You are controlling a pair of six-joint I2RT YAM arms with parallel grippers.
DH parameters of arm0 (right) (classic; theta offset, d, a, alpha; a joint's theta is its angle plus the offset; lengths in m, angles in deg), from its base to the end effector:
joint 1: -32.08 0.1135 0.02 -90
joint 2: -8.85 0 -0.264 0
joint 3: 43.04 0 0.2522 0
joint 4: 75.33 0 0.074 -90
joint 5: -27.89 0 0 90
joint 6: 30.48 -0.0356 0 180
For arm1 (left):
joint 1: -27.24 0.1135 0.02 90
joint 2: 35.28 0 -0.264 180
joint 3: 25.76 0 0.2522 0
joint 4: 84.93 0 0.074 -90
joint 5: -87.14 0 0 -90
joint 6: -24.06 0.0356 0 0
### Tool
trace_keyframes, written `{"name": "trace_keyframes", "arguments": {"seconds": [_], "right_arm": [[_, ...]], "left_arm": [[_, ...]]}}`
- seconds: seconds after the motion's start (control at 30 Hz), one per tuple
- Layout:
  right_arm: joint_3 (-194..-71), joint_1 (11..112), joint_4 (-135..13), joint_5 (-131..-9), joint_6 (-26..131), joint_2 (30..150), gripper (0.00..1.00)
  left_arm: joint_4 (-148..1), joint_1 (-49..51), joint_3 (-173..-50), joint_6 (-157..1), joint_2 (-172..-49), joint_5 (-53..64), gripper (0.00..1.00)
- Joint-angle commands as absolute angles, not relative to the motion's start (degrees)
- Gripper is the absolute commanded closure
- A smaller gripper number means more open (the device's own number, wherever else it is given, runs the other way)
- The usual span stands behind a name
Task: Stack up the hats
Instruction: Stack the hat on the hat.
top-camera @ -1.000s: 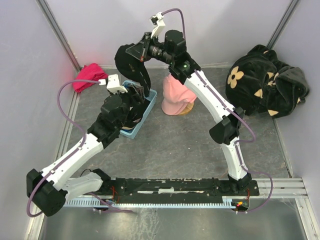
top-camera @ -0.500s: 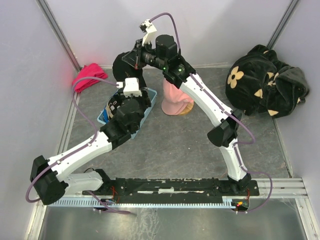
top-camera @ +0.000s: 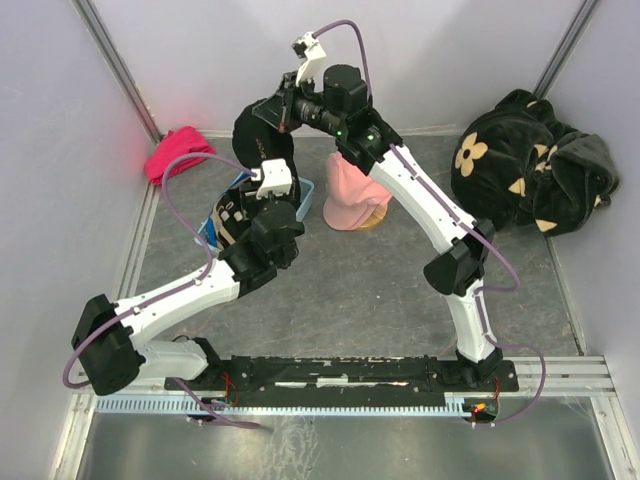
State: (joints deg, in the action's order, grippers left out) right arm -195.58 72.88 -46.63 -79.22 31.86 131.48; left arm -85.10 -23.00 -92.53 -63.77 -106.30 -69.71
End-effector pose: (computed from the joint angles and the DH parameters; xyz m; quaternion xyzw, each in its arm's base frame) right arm 0.3633 0.3274 0.4639 -0.1848 0.6751 0.4835 0.5257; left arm 0.2000 -0.1892 0.3382 -0.0671 0.7138 0.1365 0.6837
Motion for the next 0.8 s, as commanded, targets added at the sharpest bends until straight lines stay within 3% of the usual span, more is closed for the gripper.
{"name": "trace_keyframes", "arguments": {"seconds": [0.0,0.43,0.6,0.77], "right_arm": [[-195.4,72.03,-51.46,-80.57,30.57,127.22,0.99],[-193.27,70.28,-55.23,-82.75,27.3,125.88,0.99],[-191.35,69.67,-57.14,-83.3,26.41,126.12,0.99],[-190.68,69.39,-58.45,-83.88,25.47,127.8,0.99]], "left_arm": [[-90.2,-23.3,-92.21,-61.68,-105.72,-74.87,0.36],[-83.54,-23.21,-92.46,-69.55,-108.4,-76.0,0.34],[-79.88,-23.25,-93.8,-76.46,-108.72,-75.06,0.25],[-79.93,-23.29,-93.34,-79.77,-107.7,-70.98,0.23]]}}
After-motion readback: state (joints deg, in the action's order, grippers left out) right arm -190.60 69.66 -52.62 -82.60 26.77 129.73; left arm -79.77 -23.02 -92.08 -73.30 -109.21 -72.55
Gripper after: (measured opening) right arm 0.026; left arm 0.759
